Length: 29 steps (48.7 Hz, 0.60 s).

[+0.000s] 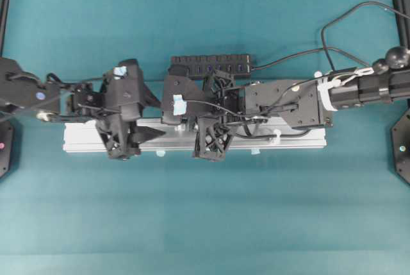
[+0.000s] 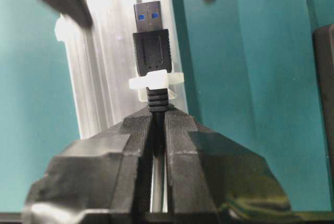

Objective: Pass the USB cable through three rings with both arms.
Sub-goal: 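Grasp the plug past the middle ring with the left gripper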

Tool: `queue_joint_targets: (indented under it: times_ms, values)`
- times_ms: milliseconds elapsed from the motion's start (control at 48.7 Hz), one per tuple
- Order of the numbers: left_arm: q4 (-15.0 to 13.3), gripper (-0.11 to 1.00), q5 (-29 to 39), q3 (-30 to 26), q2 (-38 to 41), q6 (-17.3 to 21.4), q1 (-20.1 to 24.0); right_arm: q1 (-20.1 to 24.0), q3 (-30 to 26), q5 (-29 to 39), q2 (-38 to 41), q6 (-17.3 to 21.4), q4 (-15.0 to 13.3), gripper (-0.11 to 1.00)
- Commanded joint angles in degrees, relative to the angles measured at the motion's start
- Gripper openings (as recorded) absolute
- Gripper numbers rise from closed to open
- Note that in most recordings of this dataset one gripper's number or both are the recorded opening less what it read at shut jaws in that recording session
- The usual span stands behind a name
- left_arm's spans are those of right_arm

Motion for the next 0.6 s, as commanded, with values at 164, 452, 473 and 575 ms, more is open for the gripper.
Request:
queue_joint_targets:
  times_ms: [164, 452, 473, 575]
  values:
    - [0.18, 0.79, -4.04, -1.23, 2.81, -0.09, 0.09, 0.00, -0.44, -1.14, -0.35, -0.26, 0.35, -0.08]
    - [0.09, 0.77, -5.27, -1.58, 3.34, -0.09, 0.09, 0.00, -0.44, -1.23, -0.35, -0.26, 0.35, -0.08]
    - [0.18, 0.77, -5.27, -1.58, 3.34, -0.09, 0.09, 0.00, -0.44, -1.32, -0.35, -0.26, 0.35, -0.08]
    - [0.09, 0.74, -5.27, -1.76, 3.52, -0.09, 0.09, 0.00, -0.44, -1.32, -0.35, -0.26, 0.35, -0.08]
